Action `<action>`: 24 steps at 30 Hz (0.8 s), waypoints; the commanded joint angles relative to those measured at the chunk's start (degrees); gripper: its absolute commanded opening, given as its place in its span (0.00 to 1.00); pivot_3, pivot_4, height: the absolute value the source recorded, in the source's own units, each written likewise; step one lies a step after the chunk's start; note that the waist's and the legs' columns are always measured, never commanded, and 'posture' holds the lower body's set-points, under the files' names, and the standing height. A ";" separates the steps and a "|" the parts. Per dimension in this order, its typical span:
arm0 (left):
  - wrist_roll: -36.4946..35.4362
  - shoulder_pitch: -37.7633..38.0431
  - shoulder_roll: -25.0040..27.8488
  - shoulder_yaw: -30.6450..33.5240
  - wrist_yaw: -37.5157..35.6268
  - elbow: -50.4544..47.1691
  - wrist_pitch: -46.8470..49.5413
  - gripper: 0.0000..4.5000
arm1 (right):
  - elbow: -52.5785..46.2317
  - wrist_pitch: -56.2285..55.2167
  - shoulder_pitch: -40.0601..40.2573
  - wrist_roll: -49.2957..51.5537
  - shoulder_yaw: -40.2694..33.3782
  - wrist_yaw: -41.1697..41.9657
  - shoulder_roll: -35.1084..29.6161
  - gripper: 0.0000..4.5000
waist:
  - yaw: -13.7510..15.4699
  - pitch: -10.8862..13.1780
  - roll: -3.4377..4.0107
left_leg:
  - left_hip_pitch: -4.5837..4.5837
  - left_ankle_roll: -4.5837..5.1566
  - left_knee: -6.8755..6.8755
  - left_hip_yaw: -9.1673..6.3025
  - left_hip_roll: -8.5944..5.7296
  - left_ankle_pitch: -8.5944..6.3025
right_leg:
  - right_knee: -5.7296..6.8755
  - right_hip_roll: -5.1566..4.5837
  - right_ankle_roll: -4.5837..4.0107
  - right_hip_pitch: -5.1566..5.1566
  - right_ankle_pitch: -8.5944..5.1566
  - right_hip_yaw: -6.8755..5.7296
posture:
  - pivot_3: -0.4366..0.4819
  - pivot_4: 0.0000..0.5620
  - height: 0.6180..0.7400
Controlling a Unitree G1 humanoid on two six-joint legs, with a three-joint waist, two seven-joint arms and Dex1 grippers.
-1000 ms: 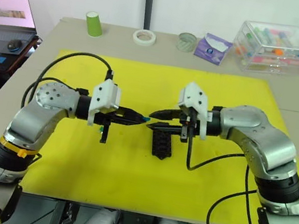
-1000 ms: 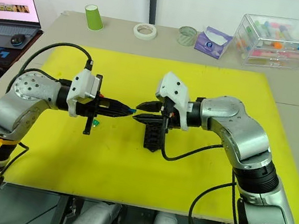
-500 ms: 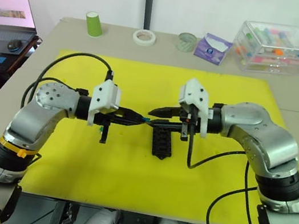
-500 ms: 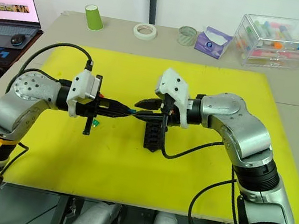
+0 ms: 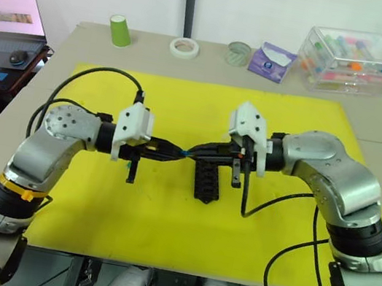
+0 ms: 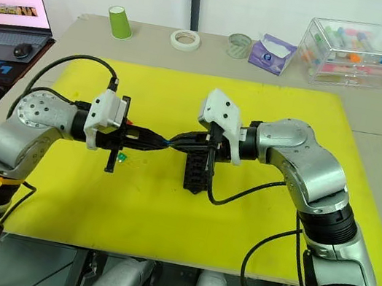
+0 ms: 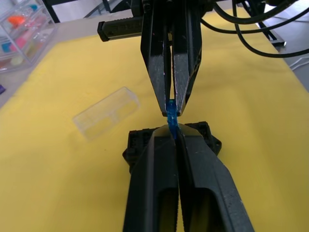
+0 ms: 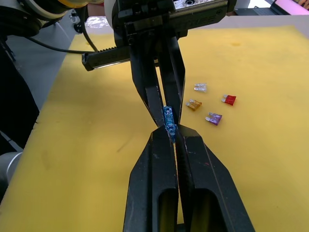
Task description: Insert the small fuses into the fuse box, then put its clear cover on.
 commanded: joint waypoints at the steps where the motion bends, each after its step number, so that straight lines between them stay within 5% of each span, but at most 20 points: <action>1: -1.94 4.29 1.20 2.38 -0.80 -1.41 -0.71 0.31 | -2.08 -0.02 -1.79 -0.63 -0.35 1.63 -3.11 0.00 | -0.03 0.01 0.01 | 0.00 0.00 -0.02 0.00 0.00 0.00 | 0.00 0.00 0.00 -0.02 0.00 0.01 | 0.48 0.27 1.00; 10: -1.41 16.88 -3.54 2.29 6.11 -8.66 -4.03 0.99 | -8.05 4.87 0.40 -0.71 1.83 1.92 -9.24 0.00 | 0.92 0.01 0.00 | 0.00 0.00 -0.01 -0.02 0.01 0.00 | -0.11 -0.02 -0.03 0.08 0.02 0.00 | 0.48 0.27 1.00; 24: 6.98 13.75 -10.66 -6.60 10.40 -3.28 -10.15 0.99 | -6.47 0.32 5.82 -5.42 4.58 3.71 -12.37 0.00 | 1.49 0.02 -0.01 | 0.02 0.01 -0.02 0.02 0.03 0.00 | -0.16 0.00 -0.07 0.09 0.06 -0.01 | 0.48 0.27 1.00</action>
